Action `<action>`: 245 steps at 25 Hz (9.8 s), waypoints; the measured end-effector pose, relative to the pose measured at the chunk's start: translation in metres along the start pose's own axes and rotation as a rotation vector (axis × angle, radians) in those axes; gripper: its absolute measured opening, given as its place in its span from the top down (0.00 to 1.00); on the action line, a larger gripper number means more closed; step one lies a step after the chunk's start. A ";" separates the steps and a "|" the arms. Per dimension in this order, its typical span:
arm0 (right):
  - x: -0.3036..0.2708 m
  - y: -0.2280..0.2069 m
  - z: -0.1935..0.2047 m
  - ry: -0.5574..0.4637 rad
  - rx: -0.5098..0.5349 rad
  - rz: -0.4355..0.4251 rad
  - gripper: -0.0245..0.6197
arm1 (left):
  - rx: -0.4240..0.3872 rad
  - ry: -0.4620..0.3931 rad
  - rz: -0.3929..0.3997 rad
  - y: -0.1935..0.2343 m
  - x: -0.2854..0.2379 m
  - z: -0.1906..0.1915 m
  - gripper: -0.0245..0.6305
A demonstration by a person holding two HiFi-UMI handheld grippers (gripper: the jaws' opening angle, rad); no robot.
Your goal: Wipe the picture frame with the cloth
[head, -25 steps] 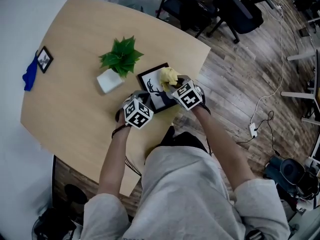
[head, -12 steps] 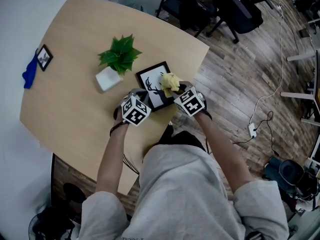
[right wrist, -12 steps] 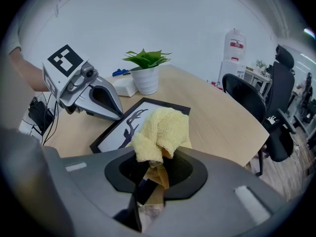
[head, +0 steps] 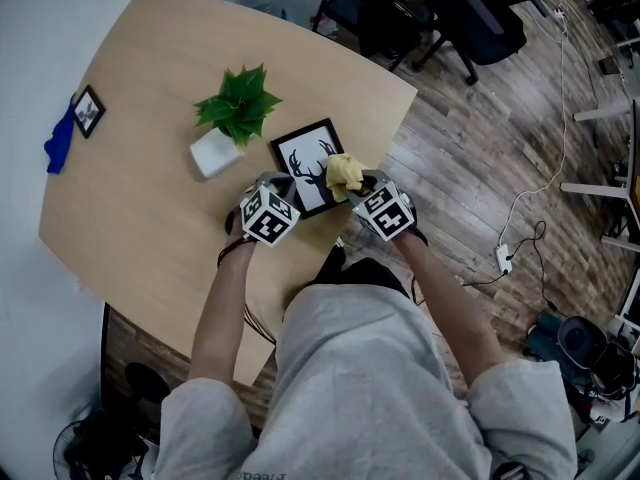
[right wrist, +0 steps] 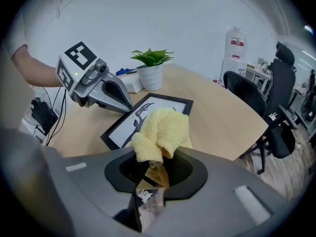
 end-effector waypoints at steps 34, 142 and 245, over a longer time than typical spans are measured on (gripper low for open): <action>0.012 0.039 0.020 -0.006 -0.034 -0.057 0.84 | 0.019 -0.004 -0.013 -0.002 0.002 -0.002 0.88; -0.094 0.039 -0.103 0.071 0.310 -0.122 0.84 | 0.058 -0.066 0.050 0.004 0.001 0.004 0.88; 0.171 0.051 0.055 -0.421 -0.151 -0.056 0.84 | 0.632 -0.455 -0.576 -0.206 0.144 -0.030 0.88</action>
Point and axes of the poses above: the fingertips, and each gripper's own axes: x backward along the fingers, y to its left, z out of its underside, the point moved 9 cm from there along x, backward along the fingers
